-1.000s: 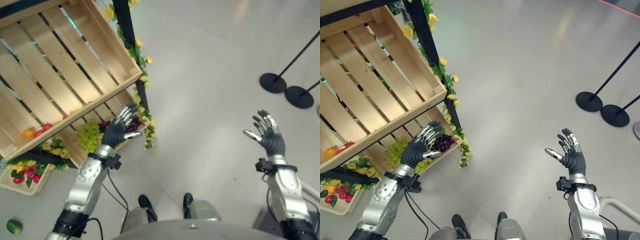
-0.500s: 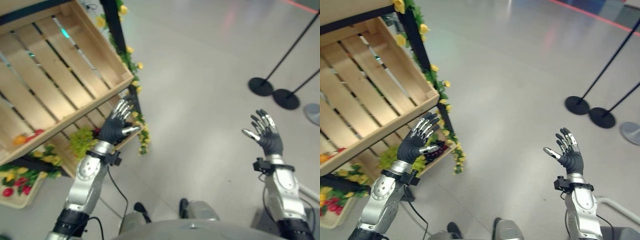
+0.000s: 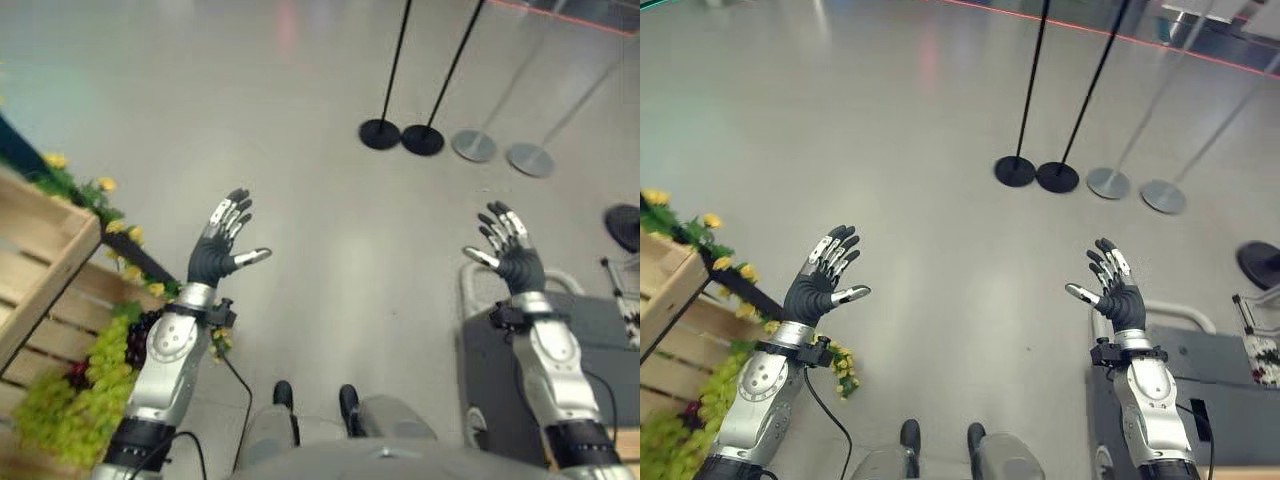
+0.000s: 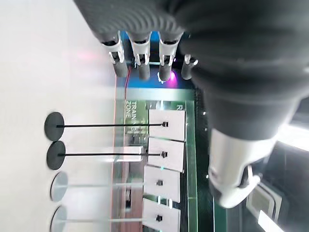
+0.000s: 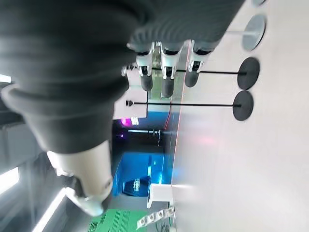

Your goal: Pick up the fruits from the basket on one side to the basket on the other side

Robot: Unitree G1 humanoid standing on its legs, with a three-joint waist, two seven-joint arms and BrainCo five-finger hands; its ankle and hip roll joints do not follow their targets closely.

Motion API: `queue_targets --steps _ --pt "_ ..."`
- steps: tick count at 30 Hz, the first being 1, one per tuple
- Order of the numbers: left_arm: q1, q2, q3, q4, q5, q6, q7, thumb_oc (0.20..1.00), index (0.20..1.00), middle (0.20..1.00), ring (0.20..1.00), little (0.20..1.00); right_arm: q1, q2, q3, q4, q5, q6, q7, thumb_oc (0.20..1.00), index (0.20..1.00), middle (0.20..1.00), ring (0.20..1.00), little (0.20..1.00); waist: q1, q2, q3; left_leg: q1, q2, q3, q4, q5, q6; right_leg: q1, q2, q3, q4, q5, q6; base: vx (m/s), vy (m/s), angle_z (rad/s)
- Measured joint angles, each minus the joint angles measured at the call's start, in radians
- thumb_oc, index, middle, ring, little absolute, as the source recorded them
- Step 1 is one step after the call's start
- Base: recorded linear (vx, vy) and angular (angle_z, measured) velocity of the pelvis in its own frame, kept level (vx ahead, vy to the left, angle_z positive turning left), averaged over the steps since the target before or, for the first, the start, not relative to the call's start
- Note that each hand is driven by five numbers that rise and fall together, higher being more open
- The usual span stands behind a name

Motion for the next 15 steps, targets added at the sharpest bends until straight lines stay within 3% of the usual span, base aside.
queue_targets --steps 9,15 --pt "-0.013 0.0 0.017 0.0 0.02 -0.002 0.012 1.0 1.0 1.0 1.0 1.0 -0.013 0.005 0.0 0.0 -0.009 0.005 0.0 1.0 1.0 1.0 1.0 1.0 0.008 -0.002 -0.006 0.073 -0.019 0.063 -0.077 0.012 0.014 0.021 -0.017 0.061 -0.029 -0.006 0.016 -0.01 0.126 -0.19" --pt "-0.02 -0.011 0.027 0.003 0.047 -0.007 0.025 1.0 1.0 1.0 1.0 1.0 0.0 0.028 -0.032 0.012 -0.032 0.007 -0.011 1.0 1.0 1.0 1.0 1.0 -0.035 0.011 -0.013 0.122 -0.022 0.166 -0.097 -0.013 0.035 0.015 -0.019 0.145 -0.029 0.007 0.054 -0.04 0.136 -0.56"
